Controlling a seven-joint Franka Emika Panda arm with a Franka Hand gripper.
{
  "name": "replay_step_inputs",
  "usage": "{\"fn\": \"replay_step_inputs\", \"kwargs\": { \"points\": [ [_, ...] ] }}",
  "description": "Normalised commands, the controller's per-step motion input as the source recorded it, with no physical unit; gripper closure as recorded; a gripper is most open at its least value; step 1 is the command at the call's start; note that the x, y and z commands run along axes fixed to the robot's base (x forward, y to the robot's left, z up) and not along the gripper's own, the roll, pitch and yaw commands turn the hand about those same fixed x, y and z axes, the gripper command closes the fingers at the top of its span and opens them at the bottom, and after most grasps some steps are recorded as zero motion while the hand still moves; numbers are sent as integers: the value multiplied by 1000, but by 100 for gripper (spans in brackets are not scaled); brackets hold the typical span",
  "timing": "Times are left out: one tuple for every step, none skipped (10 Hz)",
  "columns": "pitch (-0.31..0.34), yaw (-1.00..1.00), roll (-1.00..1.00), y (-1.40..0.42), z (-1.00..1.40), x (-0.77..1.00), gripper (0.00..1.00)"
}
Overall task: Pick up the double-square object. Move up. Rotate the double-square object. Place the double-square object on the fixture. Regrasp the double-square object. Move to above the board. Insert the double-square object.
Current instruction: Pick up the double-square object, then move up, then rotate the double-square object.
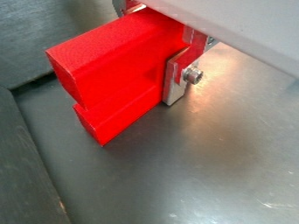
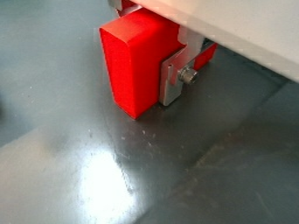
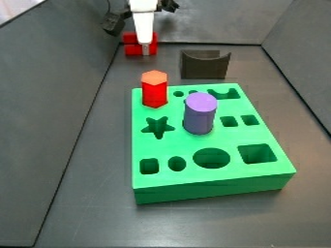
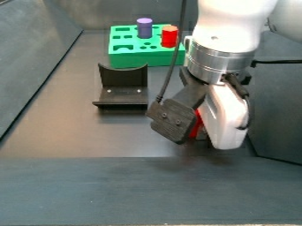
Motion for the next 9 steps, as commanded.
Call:
{"fn": "replay_step_inputs", "kwargs": {
  "points": [
    [0, 0, 0, 0, 0, 0, 100],
    [0, 0, 0, 0, 833, 0, 100],
    [-4, 9, 3, 26, 823, 24, 100],
    [19, 9, -6, 19, 744, 4, 100],
    [37, 7, -16, 12, 580, -3, 100],
    [44, 4, -22, 7, 435, -5, 100],
    [43, 3, -26, 0, 278, -11, 100],
    [0, 0, 0, -1000, 730, 209, 100],
    [4, 8, 0, -1000, 653, 207, 100]
  ]
}}
